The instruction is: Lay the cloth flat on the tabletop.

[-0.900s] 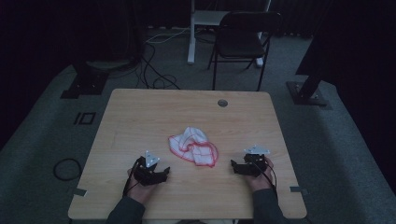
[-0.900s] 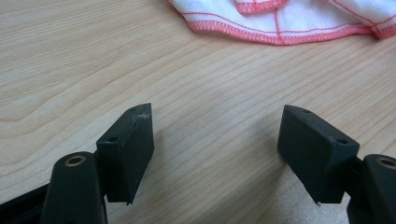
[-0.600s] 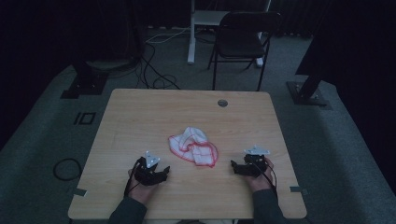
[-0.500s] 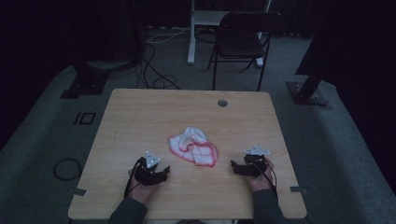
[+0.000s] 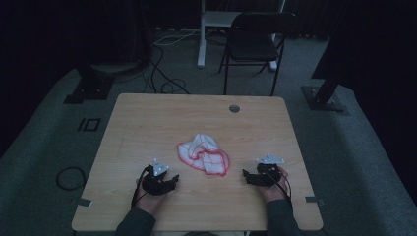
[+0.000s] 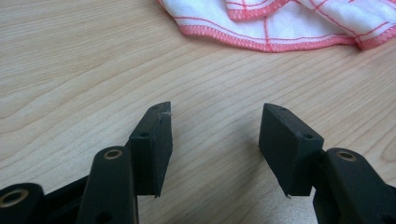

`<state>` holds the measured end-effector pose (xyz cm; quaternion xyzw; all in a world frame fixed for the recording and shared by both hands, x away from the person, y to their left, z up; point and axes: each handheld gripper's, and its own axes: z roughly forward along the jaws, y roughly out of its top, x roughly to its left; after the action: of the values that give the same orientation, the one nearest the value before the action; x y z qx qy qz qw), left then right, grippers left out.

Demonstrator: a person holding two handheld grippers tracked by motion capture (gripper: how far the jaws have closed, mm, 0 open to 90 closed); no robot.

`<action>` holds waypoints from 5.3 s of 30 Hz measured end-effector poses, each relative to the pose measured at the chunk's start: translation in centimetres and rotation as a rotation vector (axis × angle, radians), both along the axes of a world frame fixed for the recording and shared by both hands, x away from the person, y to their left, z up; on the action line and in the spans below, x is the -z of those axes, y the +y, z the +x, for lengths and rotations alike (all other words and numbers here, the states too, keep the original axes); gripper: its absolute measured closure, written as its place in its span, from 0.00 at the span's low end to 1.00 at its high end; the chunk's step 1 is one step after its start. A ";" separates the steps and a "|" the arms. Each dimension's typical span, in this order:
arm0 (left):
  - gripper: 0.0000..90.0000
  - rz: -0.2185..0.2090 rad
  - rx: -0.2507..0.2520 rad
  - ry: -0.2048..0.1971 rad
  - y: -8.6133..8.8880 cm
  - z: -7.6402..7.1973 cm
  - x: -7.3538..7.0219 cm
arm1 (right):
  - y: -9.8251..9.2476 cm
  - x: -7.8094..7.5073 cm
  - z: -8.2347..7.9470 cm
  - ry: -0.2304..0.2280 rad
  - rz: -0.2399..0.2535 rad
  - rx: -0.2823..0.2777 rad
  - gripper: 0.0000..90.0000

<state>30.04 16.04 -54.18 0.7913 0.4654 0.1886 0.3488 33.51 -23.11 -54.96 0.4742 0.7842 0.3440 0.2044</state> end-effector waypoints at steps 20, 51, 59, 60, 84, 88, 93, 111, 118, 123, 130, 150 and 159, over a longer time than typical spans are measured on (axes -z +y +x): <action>0.55 0.011 0.118 -0.041 -2.5 -0.1 -1.6 | 0.0 0.0 0.0 0.000 0.001 0.000 0.21; 0.55 0.017 0.241 -0.046 -7.1 0.6 -1.7 | 0.0 0.0 0.0 0.000 0.001 0.000 0.21; 0.55 0.030 0.258 -0.047 -8.2 0.9 -1.5 | 0.0 0.0 0.0 0.000 0.001 0.000 0.21; 0.55 0.030 0.259 -0.050 -8.4 0.9 -1.5 | 0.0 0.0 0.0 0.001 0.001 0.000 0.21; 0.84 0.093 0.254 -0.018 -10.6 2.0 -0.4 | 0.0 -0.2 -0.1 -0.012 0.006 0.005 0.44; 0.93 0.092 0.261 -0.016 -10.5 2.0 -0.5 | 0.1 -0.4 -0.1 0.000 0.006 0.007 0.53; 0.97 0.083 0.264 -0.015 -10.4 2.1 -0.7 | 1.1 -0.8 -0.3 0.002 0.002 -0.036 0.59; 0.97 0.066 0.255 -0.013 -9.9 2.0 -0.7 | 4.3 -2.0 0.3 -0.004 0.028 -0.163 0.80; 0.97 0.063 0.252 -0.016 -9.6 1.9 -0.7 | 5.6 -2.0 1.1 -0.003 0.053 -0.165 0.80; 0.97 0.055 0.245 -0.015 -9.2 1.8 -0.7 | 6.2 -2.1 2.0 0.013 0.060 -0.164 0.82; 0.97 0.047 0.230 -0.011 -8.5 1.8 -0.5 | 6.2 -2.1 2.2 0.002 0.040 -0.156 1.00; 0.98 0.021 0.168 0.008 -5.3 1.9 -0.2 | 4.2 -2.2 1.5 -0.002 0.072 -0.160 0.90; 0.98 0.017 0.168 0.005 -5.4 1.8 -0.3 | 6.7 -1.6 1.5 0.007 0.073 -0.225 0.72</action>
<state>31.82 10.63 -53.88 0.8311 0.3966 0.1604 0.3553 35.00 -16.40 -53.32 0.3913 0.8202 0.3915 0.1446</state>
